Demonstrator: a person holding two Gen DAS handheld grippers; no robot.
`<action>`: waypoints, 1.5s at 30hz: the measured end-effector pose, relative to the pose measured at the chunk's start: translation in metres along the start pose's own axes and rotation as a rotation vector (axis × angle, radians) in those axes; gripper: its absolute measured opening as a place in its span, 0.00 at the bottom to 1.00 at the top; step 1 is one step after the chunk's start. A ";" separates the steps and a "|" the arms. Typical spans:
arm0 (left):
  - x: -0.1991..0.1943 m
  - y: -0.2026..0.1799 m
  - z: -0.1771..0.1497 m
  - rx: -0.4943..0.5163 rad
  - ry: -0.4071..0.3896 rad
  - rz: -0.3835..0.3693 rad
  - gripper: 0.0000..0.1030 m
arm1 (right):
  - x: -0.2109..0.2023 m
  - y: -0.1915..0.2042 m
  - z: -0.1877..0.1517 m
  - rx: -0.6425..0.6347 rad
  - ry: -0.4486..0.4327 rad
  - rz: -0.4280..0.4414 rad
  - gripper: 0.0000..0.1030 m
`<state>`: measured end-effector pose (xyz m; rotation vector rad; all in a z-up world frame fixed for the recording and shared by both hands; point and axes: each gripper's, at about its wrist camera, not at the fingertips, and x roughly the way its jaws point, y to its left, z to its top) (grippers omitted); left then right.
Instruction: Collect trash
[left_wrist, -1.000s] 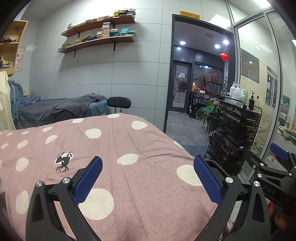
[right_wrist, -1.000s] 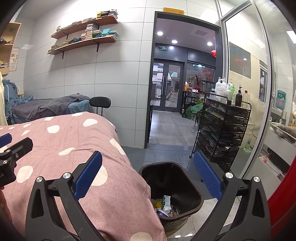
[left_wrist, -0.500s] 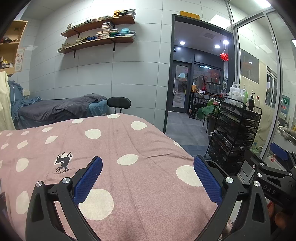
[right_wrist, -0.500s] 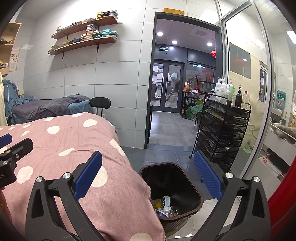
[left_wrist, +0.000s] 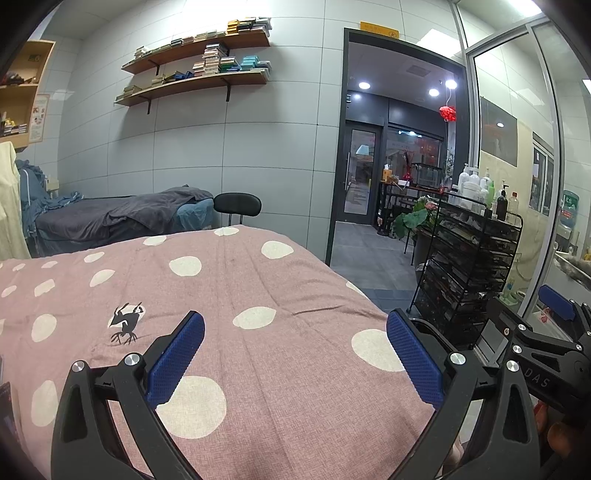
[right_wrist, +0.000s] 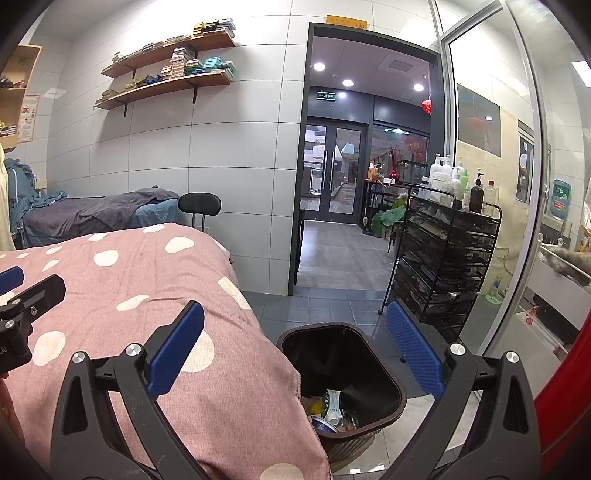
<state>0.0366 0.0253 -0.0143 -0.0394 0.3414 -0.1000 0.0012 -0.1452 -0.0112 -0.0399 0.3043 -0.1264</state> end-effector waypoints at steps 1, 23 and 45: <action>0.000 0.000 0.000 0.000 0.000 -0.001 0.94 | 0.000 0.000 0.000 0.001 -0.001 0.000 0.95; -0.001 -0.005 0.001 -0.005 0.002 0.008 0.94 | 0.001 0.000 0.000 0.001 0.001 -0.001 0.95; -0.002 -0.004 -0.004 -0.016 0.008 -0.005 0.94 | 0.001 0.000 -0.001 0.004 0.005 -0.002 0.95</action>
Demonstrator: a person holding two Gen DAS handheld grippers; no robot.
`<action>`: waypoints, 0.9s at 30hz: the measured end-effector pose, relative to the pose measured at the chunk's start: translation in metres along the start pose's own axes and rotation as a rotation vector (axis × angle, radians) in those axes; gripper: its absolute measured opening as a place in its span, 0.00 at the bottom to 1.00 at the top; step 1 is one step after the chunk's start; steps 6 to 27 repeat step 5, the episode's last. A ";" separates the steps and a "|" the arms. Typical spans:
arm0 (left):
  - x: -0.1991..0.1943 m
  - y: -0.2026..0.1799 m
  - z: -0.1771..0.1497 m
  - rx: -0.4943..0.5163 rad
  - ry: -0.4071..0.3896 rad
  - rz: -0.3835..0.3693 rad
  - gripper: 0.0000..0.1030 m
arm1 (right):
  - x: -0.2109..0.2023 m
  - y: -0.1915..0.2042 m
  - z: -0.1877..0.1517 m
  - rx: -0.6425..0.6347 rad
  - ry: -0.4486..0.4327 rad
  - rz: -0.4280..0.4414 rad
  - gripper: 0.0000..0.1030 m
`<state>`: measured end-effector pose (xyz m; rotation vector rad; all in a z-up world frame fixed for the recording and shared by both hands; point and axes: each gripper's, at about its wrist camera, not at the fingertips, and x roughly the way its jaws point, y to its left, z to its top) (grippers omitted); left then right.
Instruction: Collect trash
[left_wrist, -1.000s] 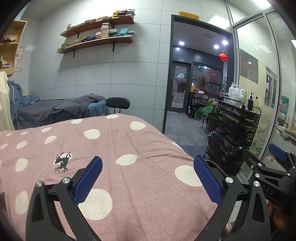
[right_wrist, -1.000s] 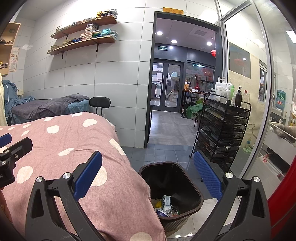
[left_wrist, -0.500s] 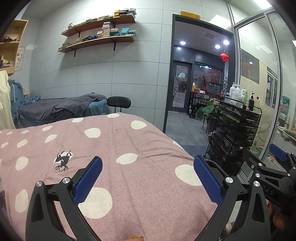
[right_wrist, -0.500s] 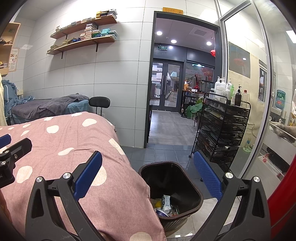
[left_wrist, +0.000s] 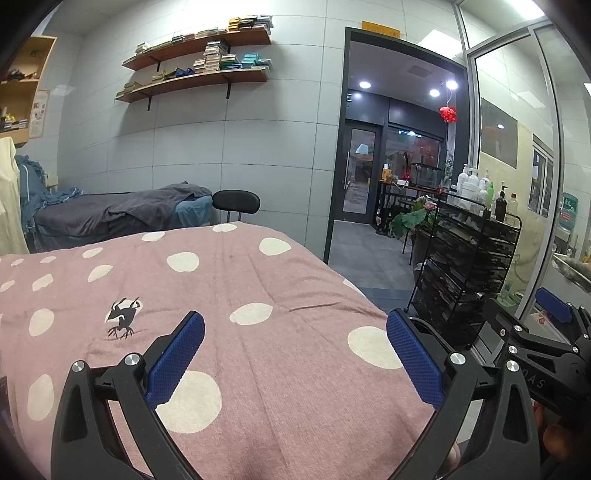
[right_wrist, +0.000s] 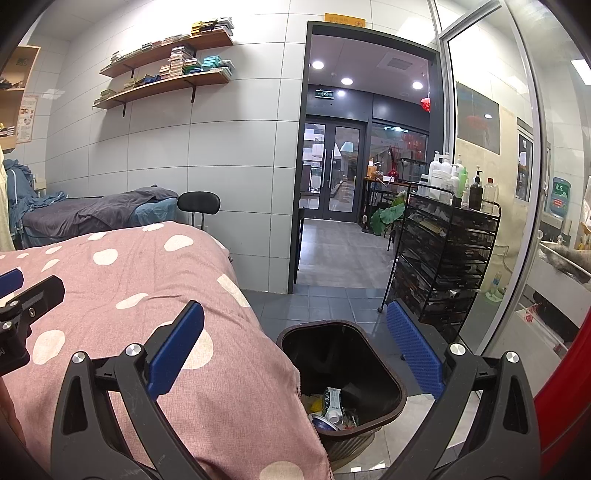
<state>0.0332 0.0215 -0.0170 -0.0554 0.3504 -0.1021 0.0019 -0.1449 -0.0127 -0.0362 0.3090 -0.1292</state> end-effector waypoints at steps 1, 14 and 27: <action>0.000 0.000 0.000 0.001 0.001 0.001 0.94 | 0.000 0.000 0.000 0.001 0.000 0.000 0.95; 0.000 -0.002 0.000 0.005 0.003 0.002 0.94 | 0.000 0.000 0.001 -0.001 0.001 -0.001 0.95; 0.000 -0.002 0.000 0.005 0.003 0.002 0.94 | 0.000 0.000 0.001 -0.001 0.001 -0.001 0.95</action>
